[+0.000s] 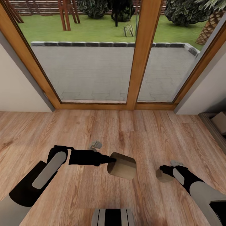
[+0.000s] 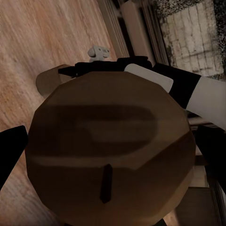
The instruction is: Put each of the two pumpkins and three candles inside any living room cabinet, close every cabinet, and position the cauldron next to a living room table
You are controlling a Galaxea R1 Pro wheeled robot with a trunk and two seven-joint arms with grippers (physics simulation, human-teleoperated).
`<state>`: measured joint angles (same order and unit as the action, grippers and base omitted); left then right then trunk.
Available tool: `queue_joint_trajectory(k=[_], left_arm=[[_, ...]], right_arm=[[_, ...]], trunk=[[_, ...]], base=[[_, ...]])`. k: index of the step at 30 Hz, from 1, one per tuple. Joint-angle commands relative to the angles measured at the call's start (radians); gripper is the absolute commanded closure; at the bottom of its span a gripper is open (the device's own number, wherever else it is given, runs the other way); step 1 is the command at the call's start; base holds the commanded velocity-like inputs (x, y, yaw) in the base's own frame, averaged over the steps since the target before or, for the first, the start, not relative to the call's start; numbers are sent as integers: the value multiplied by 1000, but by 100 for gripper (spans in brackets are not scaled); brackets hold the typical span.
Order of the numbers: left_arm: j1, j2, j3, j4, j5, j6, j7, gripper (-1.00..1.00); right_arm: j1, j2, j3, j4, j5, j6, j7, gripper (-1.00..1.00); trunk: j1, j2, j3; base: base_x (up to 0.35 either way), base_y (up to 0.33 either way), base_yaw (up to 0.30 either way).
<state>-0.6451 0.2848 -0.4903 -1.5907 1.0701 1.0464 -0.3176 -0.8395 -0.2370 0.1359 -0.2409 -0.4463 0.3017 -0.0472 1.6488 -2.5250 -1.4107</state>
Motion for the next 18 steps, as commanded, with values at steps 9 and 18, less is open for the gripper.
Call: queue_joint_trajectory(k=[9,18], left_arm=[[-1,0,-1,0,-8,1,-9,100],[-1,0,-1,0,-8,1,-9,100]], right_arm=[[0,-3,8,0,-9,5,-5,-100],[0,0,7,0,-9,5,-5,-100]], trunk=[[0,0,-1],[2,-1,-16]], base=[[0,0,0],[0,0,0]])
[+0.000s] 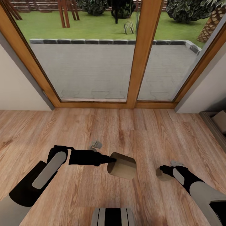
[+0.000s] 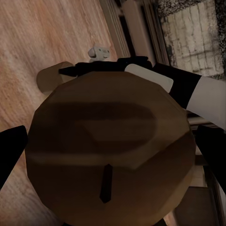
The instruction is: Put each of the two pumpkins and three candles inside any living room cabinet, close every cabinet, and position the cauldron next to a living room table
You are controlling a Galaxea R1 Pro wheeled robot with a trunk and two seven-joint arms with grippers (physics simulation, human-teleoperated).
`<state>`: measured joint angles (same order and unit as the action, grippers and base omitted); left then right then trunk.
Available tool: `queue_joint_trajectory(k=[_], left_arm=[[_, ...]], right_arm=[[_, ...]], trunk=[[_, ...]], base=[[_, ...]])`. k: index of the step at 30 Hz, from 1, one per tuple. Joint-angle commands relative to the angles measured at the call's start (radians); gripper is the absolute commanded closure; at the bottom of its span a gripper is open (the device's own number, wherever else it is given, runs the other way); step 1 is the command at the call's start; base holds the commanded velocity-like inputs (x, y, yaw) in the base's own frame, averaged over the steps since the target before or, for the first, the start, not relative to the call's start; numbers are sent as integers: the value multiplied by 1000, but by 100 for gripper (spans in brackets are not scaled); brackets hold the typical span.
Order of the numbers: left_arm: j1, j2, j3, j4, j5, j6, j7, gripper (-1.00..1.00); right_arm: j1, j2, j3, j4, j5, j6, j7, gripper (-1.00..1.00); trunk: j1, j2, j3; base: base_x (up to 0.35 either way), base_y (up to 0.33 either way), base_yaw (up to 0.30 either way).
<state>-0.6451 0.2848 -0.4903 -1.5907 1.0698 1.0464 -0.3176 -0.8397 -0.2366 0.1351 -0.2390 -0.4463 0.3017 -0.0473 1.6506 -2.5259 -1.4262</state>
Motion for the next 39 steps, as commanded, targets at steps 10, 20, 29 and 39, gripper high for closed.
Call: queue_joint_trajectory(k=[10,20,29,39], left_arm=[[-1,0,-1,0,-7,1,-9,100],[-1,0,-2,0,-8,1,-9,100],[-1,0,-2,-1,-7,1,-9,100],[-1,0,-1,0,-7,1,-9,100]], right_arm=[[0,1,9,-2,-9,5,-5,-100],[0,-3,9,1,-9,5,-5,-100],[0,-2,9,1,-9,5,-5,-100],[0,0,9,1,-9,5,-6,100]], trunk=[[0,0,-1],[2,-1,-16],[2,-1,-16],[2,-1,-16]], base=[[0,0,0],[0,0,0],[0,0,0],[0,0,0]])
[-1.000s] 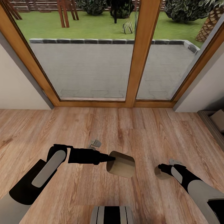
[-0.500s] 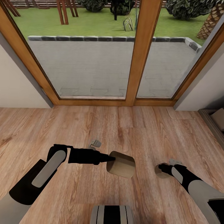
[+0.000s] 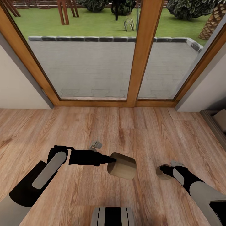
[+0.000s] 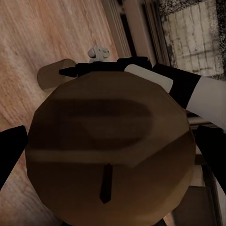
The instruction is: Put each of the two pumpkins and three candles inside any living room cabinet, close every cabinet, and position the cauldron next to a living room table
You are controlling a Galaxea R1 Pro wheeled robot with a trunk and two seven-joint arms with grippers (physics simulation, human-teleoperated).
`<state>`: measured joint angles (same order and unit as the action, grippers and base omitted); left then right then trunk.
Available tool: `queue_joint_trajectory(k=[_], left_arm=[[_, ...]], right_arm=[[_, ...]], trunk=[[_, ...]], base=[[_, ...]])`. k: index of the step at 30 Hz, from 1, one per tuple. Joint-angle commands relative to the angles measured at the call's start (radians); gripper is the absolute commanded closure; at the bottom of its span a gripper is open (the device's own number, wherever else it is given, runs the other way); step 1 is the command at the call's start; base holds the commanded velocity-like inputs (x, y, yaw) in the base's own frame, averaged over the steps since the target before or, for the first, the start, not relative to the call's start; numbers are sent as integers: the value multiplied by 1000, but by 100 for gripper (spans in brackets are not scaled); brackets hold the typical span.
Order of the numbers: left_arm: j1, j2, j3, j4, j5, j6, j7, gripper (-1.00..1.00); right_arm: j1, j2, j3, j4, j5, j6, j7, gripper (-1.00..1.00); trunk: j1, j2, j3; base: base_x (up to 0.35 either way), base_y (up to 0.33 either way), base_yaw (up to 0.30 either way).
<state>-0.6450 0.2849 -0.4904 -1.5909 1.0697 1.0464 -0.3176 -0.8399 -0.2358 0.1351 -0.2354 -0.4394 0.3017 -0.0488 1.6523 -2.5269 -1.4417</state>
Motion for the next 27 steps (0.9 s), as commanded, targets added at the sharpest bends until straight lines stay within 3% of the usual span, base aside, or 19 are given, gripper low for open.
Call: queue_joint_trajectory(k=[1,27], left_arm=[[-1,0,-1,0,-7,1,-9,100],[-1,0,-1,0,-7,1,-10,100]], right_arm=[[0,-1,9,-2,-16,5,-5,100],[1,1,9,-1,-16,5,-5,100]], trunk=[[0,0,-1],[0,0,-1]], base=[[0,0,0],[0,0,0]])
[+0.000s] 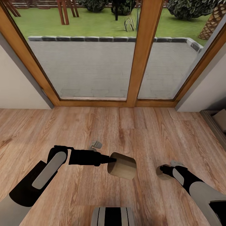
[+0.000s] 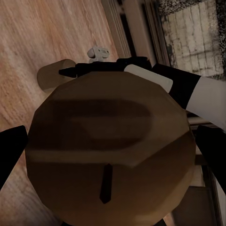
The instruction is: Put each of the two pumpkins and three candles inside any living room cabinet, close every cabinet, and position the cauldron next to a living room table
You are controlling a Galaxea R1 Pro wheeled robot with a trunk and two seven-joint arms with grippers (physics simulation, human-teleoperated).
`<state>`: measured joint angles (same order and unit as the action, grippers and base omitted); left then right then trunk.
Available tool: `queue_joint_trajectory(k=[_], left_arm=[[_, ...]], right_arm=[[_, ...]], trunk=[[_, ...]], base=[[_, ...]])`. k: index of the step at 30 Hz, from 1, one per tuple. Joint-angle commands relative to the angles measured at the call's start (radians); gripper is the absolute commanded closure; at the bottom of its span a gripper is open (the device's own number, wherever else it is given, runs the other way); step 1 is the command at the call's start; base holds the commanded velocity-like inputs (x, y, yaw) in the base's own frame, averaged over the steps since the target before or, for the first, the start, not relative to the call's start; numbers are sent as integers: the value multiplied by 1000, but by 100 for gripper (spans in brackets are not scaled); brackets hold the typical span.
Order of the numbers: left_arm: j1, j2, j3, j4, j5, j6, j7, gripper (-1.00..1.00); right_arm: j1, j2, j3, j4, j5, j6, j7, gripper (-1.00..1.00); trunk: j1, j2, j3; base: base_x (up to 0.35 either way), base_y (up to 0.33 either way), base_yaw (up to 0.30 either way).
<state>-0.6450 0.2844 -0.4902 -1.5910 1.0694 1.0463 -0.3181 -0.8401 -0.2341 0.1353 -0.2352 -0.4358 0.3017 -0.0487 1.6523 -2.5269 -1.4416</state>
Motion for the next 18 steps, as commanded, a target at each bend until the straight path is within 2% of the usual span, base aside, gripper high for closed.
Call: queue_joint_trajectory(k=[1,18], left_arm=[[-1,0,-1,0,-7,1,-9,100],[-1,-1,0,3,-20,1,-3,100]], right_arm=[[1,-1,9,-1,-20,5,-5,100],[0,-4,9,-9,-20,4,-4,100]], trunk=[[0,0,-1],[-8,4,65]], base=[[0,0,0],[0,0,0]])
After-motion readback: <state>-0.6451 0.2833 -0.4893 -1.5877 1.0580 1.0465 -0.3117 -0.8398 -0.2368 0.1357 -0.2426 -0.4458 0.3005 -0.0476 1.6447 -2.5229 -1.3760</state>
